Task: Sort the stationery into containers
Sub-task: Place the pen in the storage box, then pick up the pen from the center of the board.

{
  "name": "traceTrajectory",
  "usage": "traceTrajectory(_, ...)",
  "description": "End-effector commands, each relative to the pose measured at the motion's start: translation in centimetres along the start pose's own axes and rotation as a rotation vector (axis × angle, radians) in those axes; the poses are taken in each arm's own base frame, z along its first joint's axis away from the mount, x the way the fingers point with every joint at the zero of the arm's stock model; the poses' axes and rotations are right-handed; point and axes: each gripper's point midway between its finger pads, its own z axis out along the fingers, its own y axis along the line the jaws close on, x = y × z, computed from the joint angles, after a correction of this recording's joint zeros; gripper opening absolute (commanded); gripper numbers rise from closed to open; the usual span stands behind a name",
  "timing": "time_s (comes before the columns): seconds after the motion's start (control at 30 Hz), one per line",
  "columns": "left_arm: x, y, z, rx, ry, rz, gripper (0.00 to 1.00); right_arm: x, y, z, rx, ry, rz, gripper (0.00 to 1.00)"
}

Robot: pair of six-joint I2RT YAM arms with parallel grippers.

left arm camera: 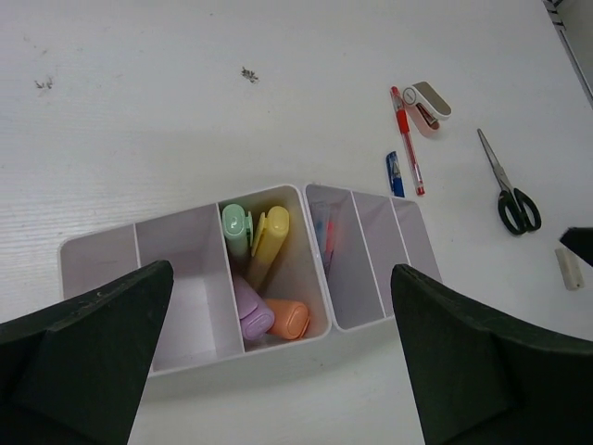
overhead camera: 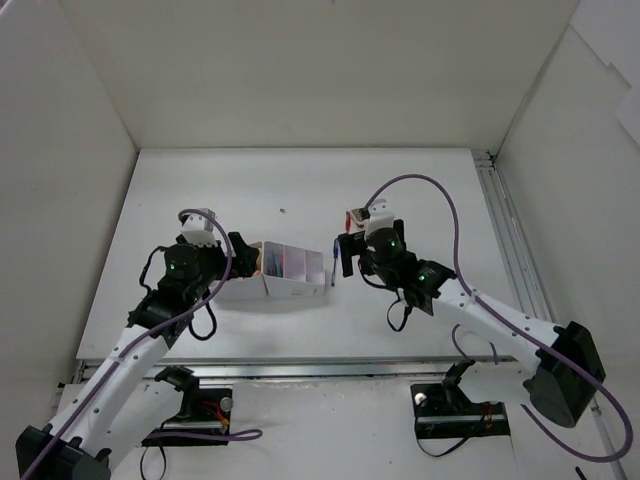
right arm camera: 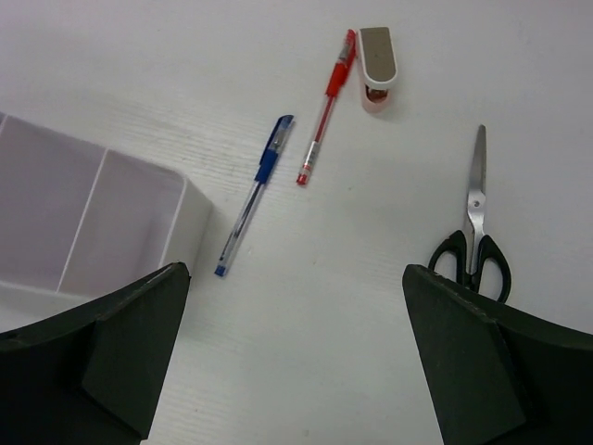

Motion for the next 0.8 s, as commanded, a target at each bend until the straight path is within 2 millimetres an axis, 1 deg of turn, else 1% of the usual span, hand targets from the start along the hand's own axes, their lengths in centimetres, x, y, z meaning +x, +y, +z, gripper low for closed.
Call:
traceTrajectory(0.0,-3.9,-0.7,-2.1,-0.027,-0.076,-0.01,1.0,-2.8,-1.5,2.2,0.094,-0.011,0.138,0.98)
traceTrajectory(0.03,-4.5,-0.7,-2.6,-0.032,-0.089,-0.012,0.99,-2.2,-1.9,2.8,0.121,0.028,0.168,0.98)
traceTrajectory(0.07,-4.6,-0.7,-2.9,-0.033,-0.088,-0.007,1.0,-1.0,-2.0,4.4,0.141,0.074,0.166,0.98)
traceTrajectory(0.1,-4.7,-0.7,-3.1,-0.033,-0.089,-0.003,1.0,-1.2,-2.6,4.9,0.16,0.095,0.174,0.98)
traceTrajectory(0.13,-4.5,-0.6,-3.2,-0.037,-0.078,-0.001,0.99,-0.8,-2.6,5.7,0.164,0.113,0.188,0.98)
traceTrajectory(0.17,-4.8,0.0,-3.3,-0.072,-0.09,-0.002,0.99,0.9,-2.8,7.2,0.175,0.171,0.183,0.98)
traceTrajectory(0.2,-4.7,0.0,-3.4,-0.076,-0.089,-0.003,1.0,0.4,-2.9,8.2,0.162,0.18,0.204,0.98)
traceTrajectory(0.23,-4.8,0.1,-3.5,-0.077,-0.091,-0.005,0.99,0.7,-3.1,9.2,0.172,0.198,0.225,0.91)
traceTrajectory(0.27,-4.9,0.1,-3.5,-0.079,-0.097,-0.008,0.99,1.6,-3.4,11.0,0.158,0.249,0.247,0.84)
traceTrajectory(0.3,-5.0,0.2,-3.5,-0.083,-0.1,-0.003,0.99,2.0,-3.4,11.8,0.147,0.273,0.259,0.79)
traceTrajectory(0.33,-4.9,0.3,-3.5,-0.091,-0.101,-0.004,0.99,2.4,-3.3,12.5,0.142,0.291,0.279,0.68)
traceTrajectory(0.37,-5.0,0.5,-3.5,-0.102,-0.107,0.0,1.0,3.9,-3.2,13.7,0.135,0.337,0.282,0.62)
traceTrajectory(0.4,-4.7,0.7,-3.3,-0.105,-0.098,0.002,1.0,3.3,-3.1,14.4,0.13,0.328,0.287,0.59)
traceTrajectory(0.43,-4.6,0.7,-3.1,-0.106,-0.092,0.004,0.99,3.6,-3.0,14.9,0.134,0.338,0.288,0.56)
traceTrajectory(0.47,-4.5,0.6,-3.0,-0.101,-0.088,0.005,1.0,4.0,-2.4,15.8,0.118,0.357,0.281,0.53)
traceTrajectory(0.5,-4.4,0.6,-2.9,-0.098,-0.085,0.008,1.0,4.1,-2.5,16.2,0.119,0.361,0.285,0.52)
traceTrajectory(0.57,-4.3,0.4,-2.6,-0.093,-0.073,0.013,1.0,4.9,-2.2,16.9,0.115,0.383,0.286,0.5)
traceTrajectory(0.7,-4.3,0.5,-2.2,-0.098,-0.068,0.014,0.99,5.5,-2.5,17.3,0.133,0.393,0.287,0.5)
traceTrajectory(0.77,-4.2,0.5,-2.0,-0.099,-0.061,0.014,1.0,5.4,-3.0,17.3,0.161,0.384,0.278,0.49)
